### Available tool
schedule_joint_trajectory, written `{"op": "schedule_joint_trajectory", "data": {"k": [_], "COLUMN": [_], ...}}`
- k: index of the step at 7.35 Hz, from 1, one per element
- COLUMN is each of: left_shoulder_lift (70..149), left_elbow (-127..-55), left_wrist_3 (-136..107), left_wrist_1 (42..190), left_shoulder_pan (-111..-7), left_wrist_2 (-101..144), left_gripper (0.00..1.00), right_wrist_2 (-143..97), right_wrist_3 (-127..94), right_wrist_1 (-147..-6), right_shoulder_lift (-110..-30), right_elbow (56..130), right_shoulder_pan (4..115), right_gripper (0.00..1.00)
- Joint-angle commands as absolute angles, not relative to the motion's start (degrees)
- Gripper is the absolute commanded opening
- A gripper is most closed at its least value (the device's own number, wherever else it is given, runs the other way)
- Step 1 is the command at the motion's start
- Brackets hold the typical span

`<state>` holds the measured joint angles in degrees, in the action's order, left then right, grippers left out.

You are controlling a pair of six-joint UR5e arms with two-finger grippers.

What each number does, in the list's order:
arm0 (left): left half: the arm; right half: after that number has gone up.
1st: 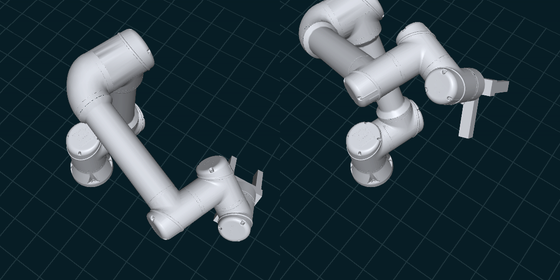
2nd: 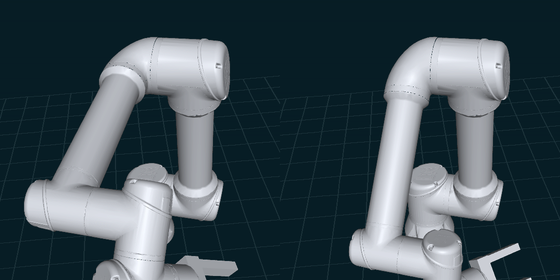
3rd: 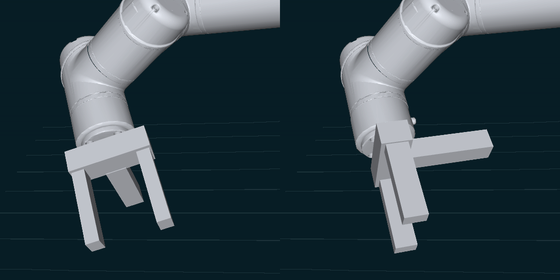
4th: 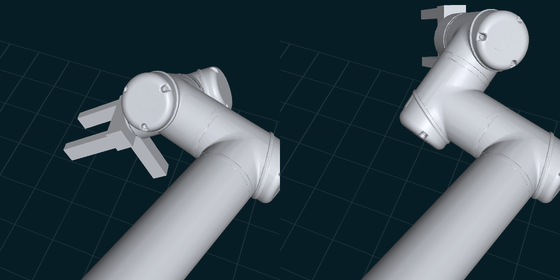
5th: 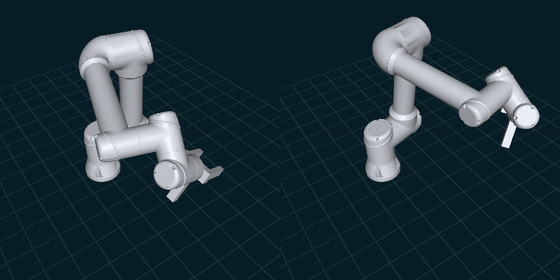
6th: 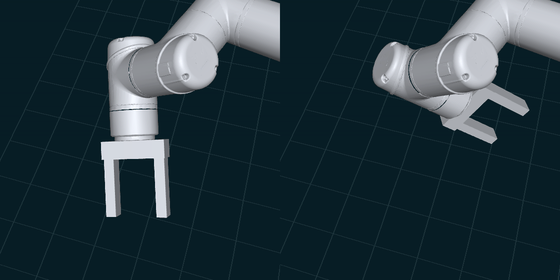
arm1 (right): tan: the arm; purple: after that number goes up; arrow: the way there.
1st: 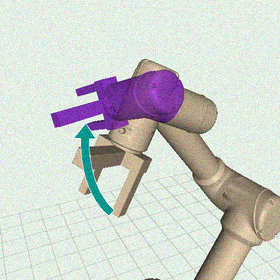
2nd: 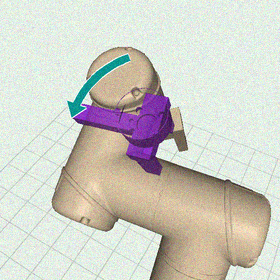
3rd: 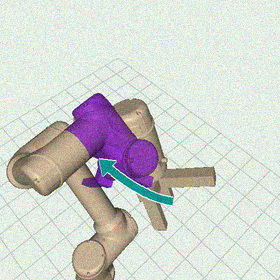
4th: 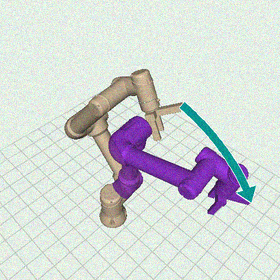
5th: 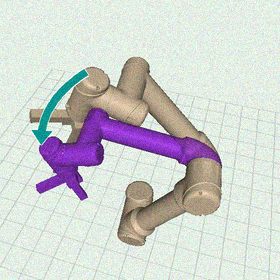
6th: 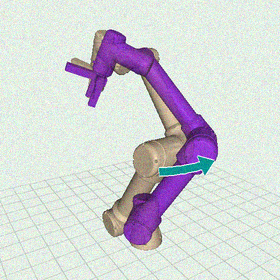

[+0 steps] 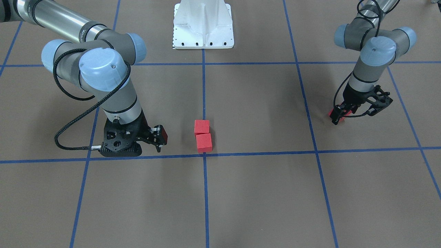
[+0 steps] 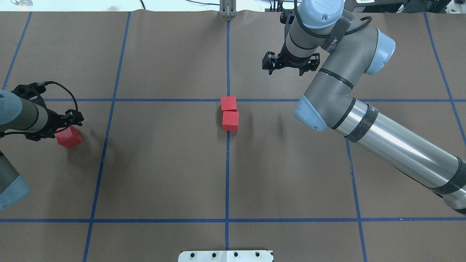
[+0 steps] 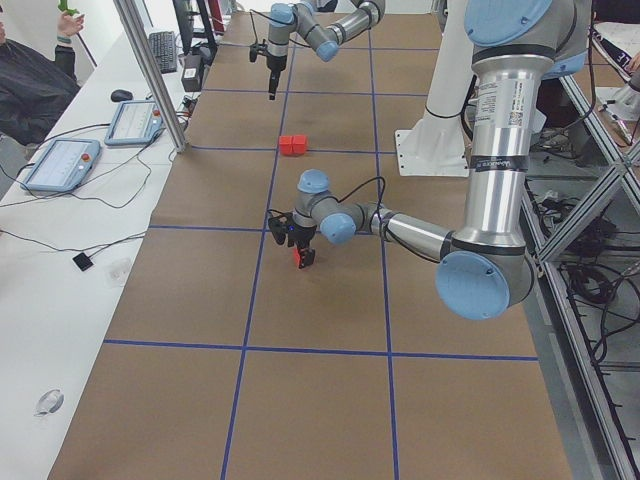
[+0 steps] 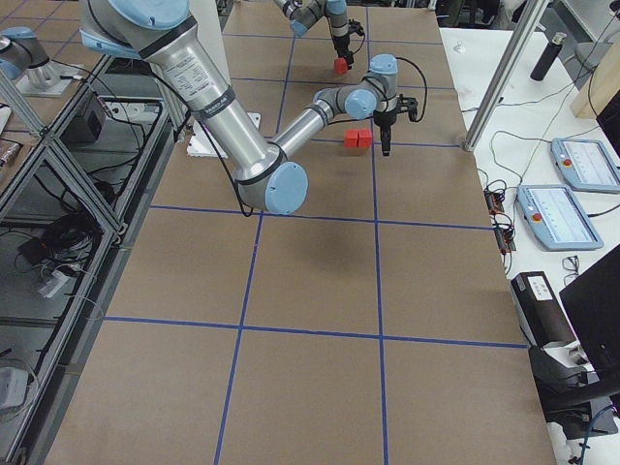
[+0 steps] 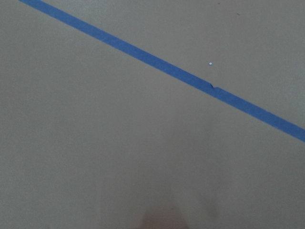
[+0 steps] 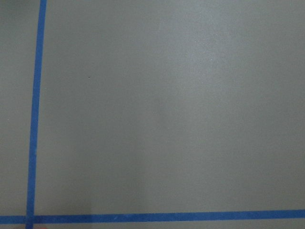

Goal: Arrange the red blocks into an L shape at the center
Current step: 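Move the left gripper down over the remaining red cube and grasp it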

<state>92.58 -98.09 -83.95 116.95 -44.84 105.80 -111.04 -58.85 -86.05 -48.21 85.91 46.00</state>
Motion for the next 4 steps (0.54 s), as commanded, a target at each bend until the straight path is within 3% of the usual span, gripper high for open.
{"op": "schedule_joint_trajectory", "data": {"k": [1, 2, 3, 4], "left_shoulder_lift": [92.03, 91.93, 91.85, 90.45], "left_elbow": [-98.44, -98.61, -98.61, -100.18], "left_wrist_3": [-83.94, -83.94, -84.20, -84.29], "left_wrist_1": [116.89, 116.89, 116.89, 116.89], "left_shoulder_pan": [-44.83, -44.91, -44.91, -45.00], "left_wrist_2": [105.91, 105.82, 105.91, 105.82], "left_gripper": [0.79, 0.72, 0.54, 0.23], "right_wrist_2": [-110.92, -110.92, -110.74, -110.31], "right_wrist_3": [-58.97, -58.97, -59.06, -58.98], "right_wrist_1": [-86.04, -86.04, -86.04, -86.04], "right_shoulder_lift": [-48.25, -48.25, -48.25, -48.25], "right_elbow": [85.87, 85.87, 85.87, 85.87], "right_shoulder_pan": [45.79, 45.70, 45.62, 45.53], "right_gripper": [0.99, 0.99, 0.99, 0.99]}}
